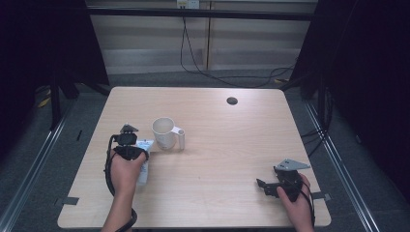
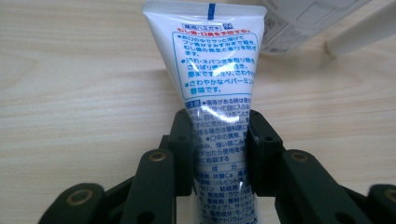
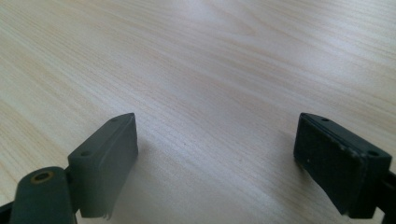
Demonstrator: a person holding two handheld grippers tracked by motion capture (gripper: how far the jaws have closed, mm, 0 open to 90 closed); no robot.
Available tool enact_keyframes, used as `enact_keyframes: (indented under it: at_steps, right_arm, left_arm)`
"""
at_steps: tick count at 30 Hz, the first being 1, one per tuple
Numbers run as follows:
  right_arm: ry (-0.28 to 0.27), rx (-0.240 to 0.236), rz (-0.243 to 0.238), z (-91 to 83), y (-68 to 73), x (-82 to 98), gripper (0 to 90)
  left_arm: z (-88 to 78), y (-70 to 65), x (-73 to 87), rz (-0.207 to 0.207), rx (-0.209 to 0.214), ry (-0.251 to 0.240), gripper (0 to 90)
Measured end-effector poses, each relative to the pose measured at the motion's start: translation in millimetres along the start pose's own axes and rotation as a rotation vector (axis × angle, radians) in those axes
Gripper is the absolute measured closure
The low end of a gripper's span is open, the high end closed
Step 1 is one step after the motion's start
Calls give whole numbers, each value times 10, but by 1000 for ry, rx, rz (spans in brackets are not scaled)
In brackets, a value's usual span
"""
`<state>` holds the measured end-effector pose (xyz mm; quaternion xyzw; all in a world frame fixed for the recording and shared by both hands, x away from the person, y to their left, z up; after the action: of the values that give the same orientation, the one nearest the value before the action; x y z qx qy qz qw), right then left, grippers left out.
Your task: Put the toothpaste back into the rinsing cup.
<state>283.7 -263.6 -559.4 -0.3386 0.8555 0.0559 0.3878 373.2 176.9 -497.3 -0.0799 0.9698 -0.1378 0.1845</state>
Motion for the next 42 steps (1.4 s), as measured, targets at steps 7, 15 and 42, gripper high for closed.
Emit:
enact_keyframes:
  at_steps: [7, 15, 42]
  right_arm:
    - [0, 0, 0, 0, 0, 0, 132]
    - [0, 1, 0, 0, 0, 0, 133]
    - [0, 2, -1, 0, 0, 0, 133]
  left_arm:
    - [-105, 35, -46, -5, 40, -46, 681]
    - [-179, 62, -82, 16, 71, -89, 680]
    - [-512, -146, -353, 50, 144, -251, 679]
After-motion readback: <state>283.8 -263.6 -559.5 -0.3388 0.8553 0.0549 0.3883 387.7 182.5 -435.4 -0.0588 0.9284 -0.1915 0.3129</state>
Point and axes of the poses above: each handheld gripper's, and its own axes: z roughly forward along the jaws, x roughly out of its underside, y roughly to its left, the point moved 7 cm from there along z, roughly forward along the jaws, and after that the axes turned 15 degrees about -z, right-handed, at the moved point
